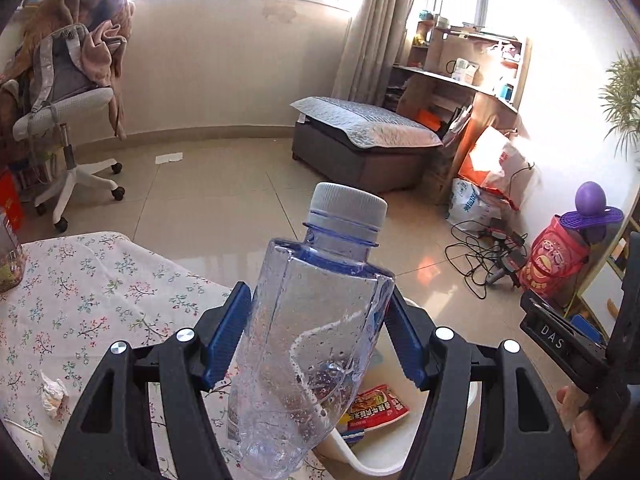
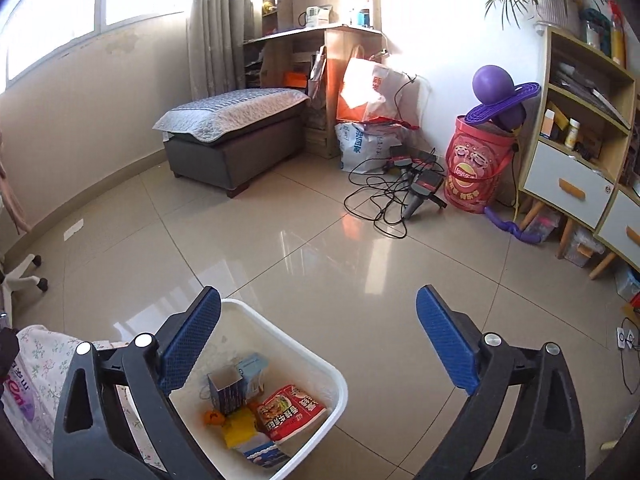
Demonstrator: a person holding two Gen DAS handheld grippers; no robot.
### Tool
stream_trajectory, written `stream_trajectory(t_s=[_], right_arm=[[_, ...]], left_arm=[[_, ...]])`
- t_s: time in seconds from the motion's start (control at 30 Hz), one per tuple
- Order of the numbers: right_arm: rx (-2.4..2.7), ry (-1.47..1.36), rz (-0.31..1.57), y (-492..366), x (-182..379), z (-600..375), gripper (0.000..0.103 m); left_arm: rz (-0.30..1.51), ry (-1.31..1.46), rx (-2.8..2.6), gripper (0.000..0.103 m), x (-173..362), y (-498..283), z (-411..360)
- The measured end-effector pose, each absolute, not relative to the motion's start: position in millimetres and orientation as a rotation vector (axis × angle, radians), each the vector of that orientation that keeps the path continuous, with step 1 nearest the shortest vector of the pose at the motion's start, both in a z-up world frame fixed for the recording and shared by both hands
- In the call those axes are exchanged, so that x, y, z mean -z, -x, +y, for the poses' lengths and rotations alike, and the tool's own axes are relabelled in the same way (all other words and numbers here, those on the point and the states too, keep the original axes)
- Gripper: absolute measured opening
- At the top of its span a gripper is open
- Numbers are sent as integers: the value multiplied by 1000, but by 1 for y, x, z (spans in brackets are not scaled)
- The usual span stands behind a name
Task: Collect trash
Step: 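Lower the water bottle into the bin and open the left tool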
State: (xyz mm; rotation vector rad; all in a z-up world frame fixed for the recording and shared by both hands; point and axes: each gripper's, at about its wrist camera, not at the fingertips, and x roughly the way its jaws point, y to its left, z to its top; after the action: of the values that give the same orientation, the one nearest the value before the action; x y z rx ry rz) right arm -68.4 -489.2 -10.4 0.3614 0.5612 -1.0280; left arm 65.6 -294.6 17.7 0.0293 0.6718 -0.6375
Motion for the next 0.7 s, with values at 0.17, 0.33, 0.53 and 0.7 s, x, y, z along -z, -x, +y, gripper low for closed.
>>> stream_trajectory(t_s=[0.17, 0.33, 0.53, 0.7], right_arm=[[1124, -366, 520, 92, 7, -505, 96], [1187, -408, 490, 110, 6, -521, 96], [1194, -404, 488, 113, 8, -525, 96], [1154, -355, 480, 99, 4, -506, 96]], left_arm=[[708, -38, 718, 65, -14, -58, -340], [765, -33, 788, 66, -7, -56, -377], [847, -24, 827, 72, 1, -58, -397], [797, -56, 744, 85, -6, -55, -383]])
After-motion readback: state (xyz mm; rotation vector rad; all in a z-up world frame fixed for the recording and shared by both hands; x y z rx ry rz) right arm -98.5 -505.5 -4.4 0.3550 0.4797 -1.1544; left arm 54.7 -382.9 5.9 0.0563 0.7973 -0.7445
